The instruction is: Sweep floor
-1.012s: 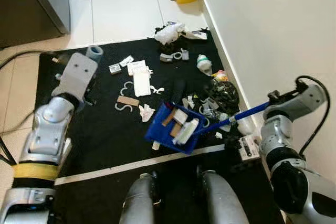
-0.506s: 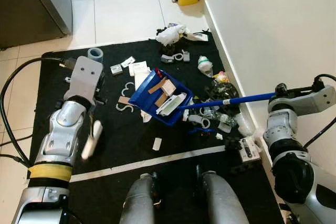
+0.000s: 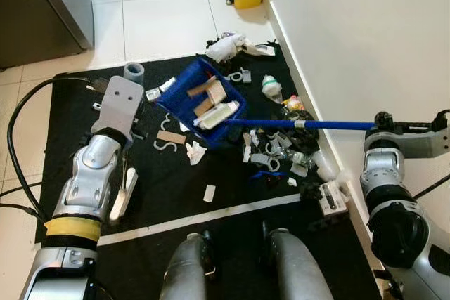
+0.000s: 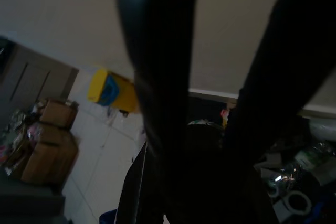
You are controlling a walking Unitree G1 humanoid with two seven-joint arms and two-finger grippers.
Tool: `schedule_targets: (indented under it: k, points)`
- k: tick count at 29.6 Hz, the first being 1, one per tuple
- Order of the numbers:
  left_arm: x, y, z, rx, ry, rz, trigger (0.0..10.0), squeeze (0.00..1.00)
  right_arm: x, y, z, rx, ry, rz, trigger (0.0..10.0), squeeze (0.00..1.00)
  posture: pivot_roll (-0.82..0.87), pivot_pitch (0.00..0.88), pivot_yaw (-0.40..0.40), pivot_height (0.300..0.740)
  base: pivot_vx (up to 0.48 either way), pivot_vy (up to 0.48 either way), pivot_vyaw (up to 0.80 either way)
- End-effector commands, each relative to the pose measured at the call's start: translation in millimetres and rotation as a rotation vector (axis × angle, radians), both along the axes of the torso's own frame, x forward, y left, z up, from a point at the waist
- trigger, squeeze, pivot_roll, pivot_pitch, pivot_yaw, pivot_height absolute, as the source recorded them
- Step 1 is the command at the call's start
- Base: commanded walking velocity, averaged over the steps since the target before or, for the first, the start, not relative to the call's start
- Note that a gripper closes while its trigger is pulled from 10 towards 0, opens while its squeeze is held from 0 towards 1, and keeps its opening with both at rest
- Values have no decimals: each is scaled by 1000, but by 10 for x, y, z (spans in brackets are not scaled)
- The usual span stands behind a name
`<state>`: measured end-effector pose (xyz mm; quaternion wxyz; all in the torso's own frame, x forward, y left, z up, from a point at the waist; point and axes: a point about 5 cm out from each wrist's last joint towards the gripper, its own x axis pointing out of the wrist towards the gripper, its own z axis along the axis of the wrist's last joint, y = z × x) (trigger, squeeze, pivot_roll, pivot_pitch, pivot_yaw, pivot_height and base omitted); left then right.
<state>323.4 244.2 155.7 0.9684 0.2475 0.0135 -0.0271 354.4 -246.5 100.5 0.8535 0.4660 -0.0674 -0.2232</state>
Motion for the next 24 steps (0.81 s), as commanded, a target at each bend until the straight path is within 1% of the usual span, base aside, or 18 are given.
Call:
schedule_targets:
  k: [1,2,3,4,5,6,7,9,10,12,13,15,16,18,19,20,22,24]
  points:
    - [-12,-19,-37,14,-6,-7,10000,0,-46,-67,-26,-81,31,-1,10000,0,43,148,-28,740,0,0,0]
    - [-11,-22,-39,14,-6,-7,10000,0,-45,-66,-32,-19,11,-17,10000,0,42,147,-26,740,0,0,0]
    - [-10,-26,-43,13,-5,-9,10000,0,-54,-81,-39,-8,11,-30,10000,0,40,148,-26,740,0,0,0]
    - [-9,-30,-48,15,-3,-11,10000,0,-54,-81,-26,-69,23,-14,10000,0,40,148,-26,740,0,0,0]
    - [-8,-35,-51,16,-3,-13,10000,0,-54,-87,-31,-26,8,-23,10000,0,40,148,-25,740,0,0,0]
    - [-8,-35,-51,16,-3,-13,10000,0,-54,-87,-31,-26,8,-23,10000,0,40,148,-25,740,0,0,0]
    - [-7,-38,-53,16,-2,-14,10000,0,-54,-88,-34,-1,-3,-27,10000,0,40,148,-25,740,0,0,0]
    - [-6,-42,-56,18,-2,-16,10000,0,-70,-116,-46,-32,24,-33,10000,0,39,146,-25,740,0,0,0]
    - [-3,-43,-58,19,-2,-17,10000,0,-61,-100,-35,-66,26,-13,10000,0,41,146,-24,740,0,0,0]
    - [-1,-44,-64,23,-2,-19,10000,0,-48,-76,-19,-93,16,12,10000,0,37,144,-24,740,0,0,0]
    - [-1,-41,-70,25,-2,-19,10000,0,-43,-74,-3,-124,10,30,10000,0,37,144,-24,740,0,0,0]
    - [-1,-42,-71,25,-2,-19,10000,0,-43,-76,1,-132,10,33,10000,0,37,144,-24,740,0,0,0]
    - [-3,-41,-77,25,-1,-20,10000,0,-43,-74,3,-155,11,46,10000,0,37,143,-25,740,0,0,0]
    - [-6,-44,-88,25,-1,-21,10000,0,-55,-80,-2,-209,22,66,10000,0,38,143,-26,740,0,0,0]
    - [-10,-46,-94,26,1,-24,10000,0,-62,-87,5,-270,28,85,10000,0,39,143,-26,740,0,0,0]
    - [-13,-47,-98,27,1,-25,10000,0,-67,-91,11,-310,31,97,10000,0,39,143,-26,740,0,0,0]
    - [-13,-47,-98,27,1,-25,10000,0,-67,-91,11,-310,31,97,10000,0,39,143,-26,740,0,0,0]
    - [-20,-52,-114,14,4,-28,10000,0,-77,-118,48,-414,32,121,10000,0,36,139,-22,740,0,0,0]
